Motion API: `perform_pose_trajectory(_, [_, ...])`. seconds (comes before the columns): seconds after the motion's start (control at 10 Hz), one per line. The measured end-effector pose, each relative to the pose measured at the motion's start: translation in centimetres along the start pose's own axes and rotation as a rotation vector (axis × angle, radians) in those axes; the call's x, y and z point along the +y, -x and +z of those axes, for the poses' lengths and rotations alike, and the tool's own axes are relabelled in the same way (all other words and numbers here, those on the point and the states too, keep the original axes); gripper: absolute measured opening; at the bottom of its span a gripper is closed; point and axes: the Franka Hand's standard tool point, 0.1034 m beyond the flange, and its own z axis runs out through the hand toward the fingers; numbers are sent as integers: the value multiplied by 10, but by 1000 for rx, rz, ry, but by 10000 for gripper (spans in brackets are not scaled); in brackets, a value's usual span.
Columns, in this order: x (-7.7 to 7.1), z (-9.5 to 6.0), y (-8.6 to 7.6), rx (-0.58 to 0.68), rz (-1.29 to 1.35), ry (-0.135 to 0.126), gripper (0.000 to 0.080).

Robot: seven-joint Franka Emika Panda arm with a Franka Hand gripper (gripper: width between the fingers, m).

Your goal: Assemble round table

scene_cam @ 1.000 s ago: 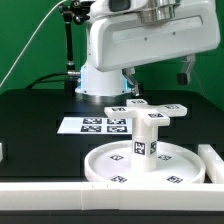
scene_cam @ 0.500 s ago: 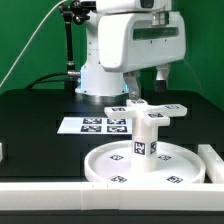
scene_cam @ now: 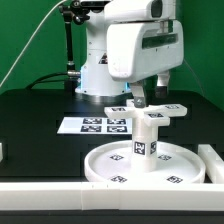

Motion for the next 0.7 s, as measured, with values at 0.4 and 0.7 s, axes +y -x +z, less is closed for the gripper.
perform_pose_trajectory(0.4, [4,7,9,-8,14,-8,649])
perform_pose_trajectory(0.7, [3,9,11,-8,17,-8,649])
